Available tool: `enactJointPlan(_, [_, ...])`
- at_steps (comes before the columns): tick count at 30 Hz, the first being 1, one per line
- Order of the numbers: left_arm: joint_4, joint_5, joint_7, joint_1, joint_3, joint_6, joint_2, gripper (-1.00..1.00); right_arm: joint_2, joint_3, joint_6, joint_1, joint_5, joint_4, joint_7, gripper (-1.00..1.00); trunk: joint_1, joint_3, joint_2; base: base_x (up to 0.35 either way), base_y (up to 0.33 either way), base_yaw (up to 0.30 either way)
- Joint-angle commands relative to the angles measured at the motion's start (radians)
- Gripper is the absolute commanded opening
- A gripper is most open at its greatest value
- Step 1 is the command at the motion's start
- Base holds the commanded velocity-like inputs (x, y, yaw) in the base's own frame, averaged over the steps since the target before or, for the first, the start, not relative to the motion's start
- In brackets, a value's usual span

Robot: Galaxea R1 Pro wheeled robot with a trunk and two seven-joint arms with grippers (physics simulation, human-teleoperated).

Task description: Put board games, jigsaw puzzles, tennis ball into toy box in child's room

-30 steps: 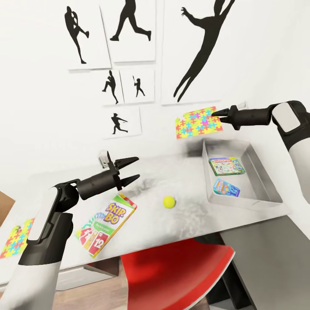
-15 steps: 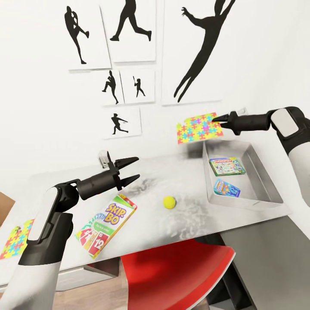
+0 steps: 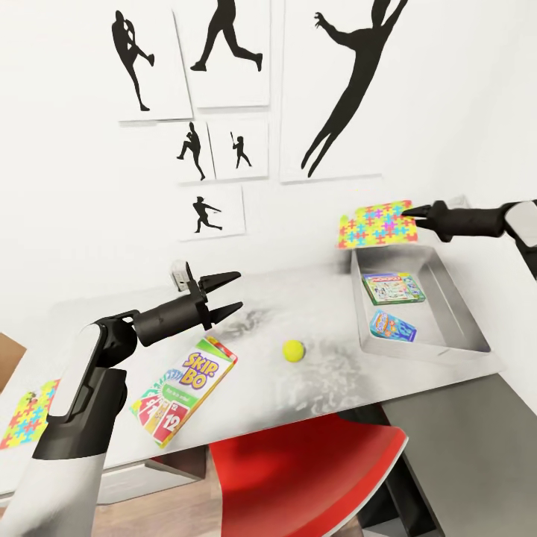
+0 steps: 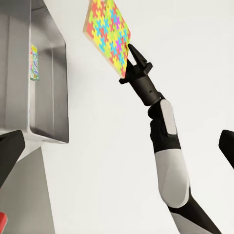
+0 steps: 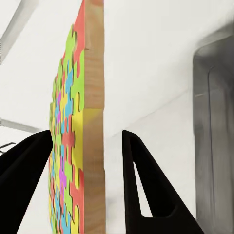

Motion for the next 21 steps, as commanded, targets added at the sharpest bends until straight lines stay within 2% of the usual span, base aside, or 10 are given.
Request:
enactJointPlan(1, [-0.001,0.011,0.01,-0.001,-0.001,0.0,0.0,1.0,-0.012,0.004,-0.001,-0.001,0.007,0.001,0.011,-1.0,0.001,-0.002,-0.002,0.0,0.0,0.0])
enactJointPlan(6, [-0.001,0.011,0.01,-0.001,-0.002,0.0,-0.001,1.0,-0.08,0.003,-0.005,-0.001,0.005,0.003,0.014,-1.0,0.001,-0.002,-0.002,0.0,0.0,0.0])
enactJointPlan(9, [-0.001,0.011,0.01,-0.001,-0.002,0.0,-0.001,1.0,-0.106,0.002,-0.007,-0.001,0.005,0.004,0.014,-1.0,0.001,-0.002,-0.002,0.0,0.0,0.0])
enactJointPlan(13, [-0.001,0.011,0.011,-0.001,-0.002,0.0,-0.003,1.0,-0.124,0.002,-0.01,0.002,0.005,0.03,0.014,-1.0,0.001,-0.002,-0.002,0.0,0.0,0.0])
enactJointPlan(21, [-0.001,0.011,0.01,-0.001,-0.002,0.0,-0.005,1.0,-0.129,0.003,-0.014,0.01,0.004,0.071,0.015,-1.0,0.001,-0.002,-0.002,0.0,0.0,0.0])
